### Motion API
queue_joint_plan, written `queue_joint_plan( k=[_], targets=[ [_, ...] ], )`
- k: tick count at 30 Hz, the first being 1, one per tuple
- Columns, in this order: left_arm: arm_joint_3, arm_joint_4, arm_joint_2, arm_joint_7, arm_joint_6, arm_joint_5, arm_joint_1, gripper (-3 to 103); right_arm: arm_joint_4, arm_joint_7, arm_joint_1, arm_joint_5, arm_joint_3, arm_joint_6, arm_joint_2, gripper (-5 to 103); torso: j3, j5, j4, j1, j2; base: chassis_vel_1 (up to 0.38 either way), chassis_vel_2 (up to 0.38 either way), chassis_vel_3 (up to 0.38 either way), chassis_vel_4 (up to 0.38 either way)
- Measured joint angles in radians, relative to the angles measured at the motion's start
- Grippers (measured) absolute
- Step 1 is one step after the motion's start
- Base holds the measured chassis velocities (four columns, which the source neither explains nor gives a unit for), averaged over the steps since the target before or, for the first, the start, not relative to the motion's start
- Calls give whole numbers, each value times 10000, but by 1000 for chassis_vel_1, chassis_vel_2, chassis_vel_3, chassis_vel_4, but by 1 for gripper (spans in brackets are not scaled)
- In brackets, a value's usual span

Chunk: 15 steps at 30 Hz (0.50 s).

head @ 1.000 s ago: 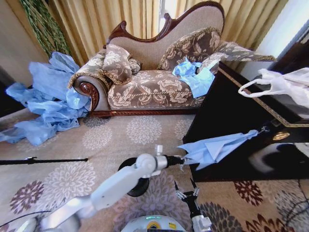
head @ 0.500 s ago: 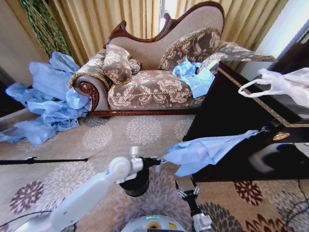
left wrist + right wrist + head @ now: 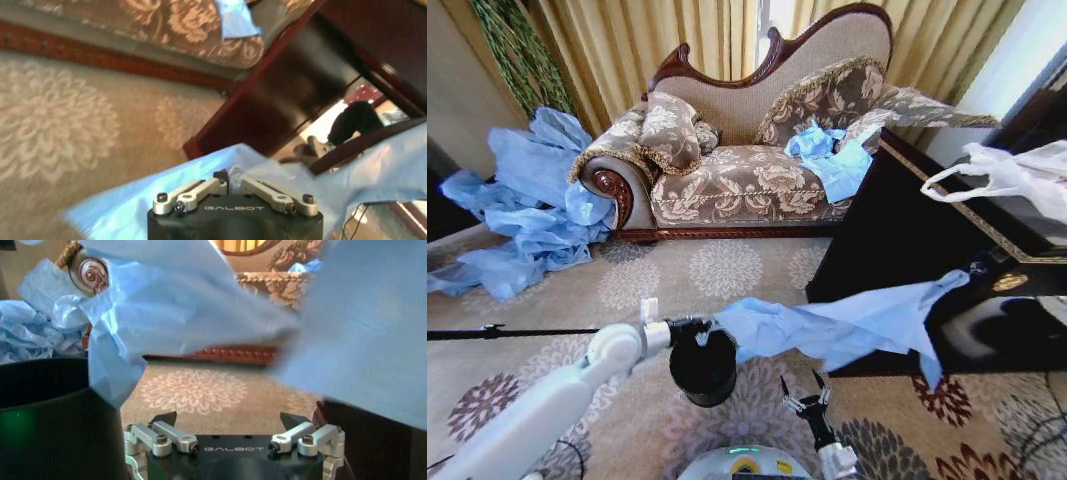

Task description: Place a garbage bag over the trash bin.

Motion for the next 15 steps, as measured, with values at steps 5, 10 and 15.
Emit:
queue_joint_plan(
  k=[5,10,15],
  targets=[
    [372,-42,-124,-175,-8,-124,-552,0,417,-4,-339,238,148,104,-202,100,0,0,0,0,0,0,0,0,0],
    [478,-89,88,-185,-8,-152,-702,0,1343,24,-846,872,385,-25,-461,100,0,1,3,0,0,0,0,0,0],
    [590,86,431,42,-99,71,-846,0,3278,456,-1230,2149,229,-928,-818,96,0,-2,4,0,0,0,0,0,0]
  ],
)
